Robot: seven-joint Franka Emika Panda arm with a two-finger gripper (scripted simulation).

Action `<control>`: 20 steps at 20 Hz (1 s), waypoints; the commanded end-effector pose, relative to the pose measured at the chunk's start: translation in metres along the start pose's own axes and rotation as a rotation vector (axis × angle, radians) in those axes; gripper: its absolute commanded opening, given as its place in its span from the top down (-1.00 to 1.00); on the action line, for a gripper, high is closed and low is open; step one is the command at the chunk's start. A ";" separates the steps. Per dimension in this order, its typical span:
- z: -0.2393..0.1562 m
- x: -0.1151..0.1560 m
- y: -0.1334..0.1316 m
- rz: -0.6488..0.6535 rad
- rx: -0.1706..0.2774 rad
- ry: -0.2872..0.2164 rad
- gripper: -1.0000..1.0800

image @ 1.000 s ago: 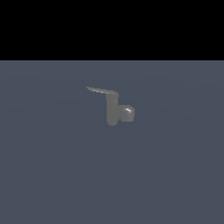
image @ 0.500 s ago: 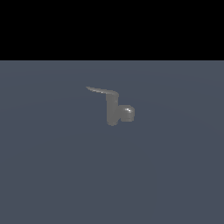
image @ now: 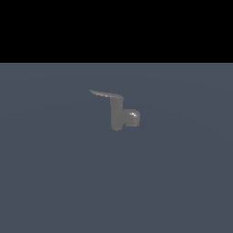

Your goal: Turn on the faucet by rotating a designated handle.

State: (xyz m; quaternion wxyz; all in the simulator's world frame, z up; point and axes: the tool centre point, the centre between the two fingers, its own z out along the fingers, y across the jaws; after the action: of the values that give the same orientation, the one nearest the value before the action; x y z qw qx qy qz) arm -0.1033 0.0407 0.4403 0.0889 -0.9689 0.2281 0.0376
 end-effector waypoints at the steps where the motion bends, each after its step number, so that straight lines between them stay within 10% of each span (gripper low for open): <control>1: 0.013 0.017 -0.010 0.071 0.007 -0.010 1.00; 20: 0.144 0.131 -0.069 0.612 -0.031 0.012 1.00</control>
State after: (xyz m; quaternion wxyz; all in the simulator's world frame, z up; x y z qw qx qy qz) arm 0.0317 0.0694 0.3064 0.0623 -0.8670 0.4905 0.0625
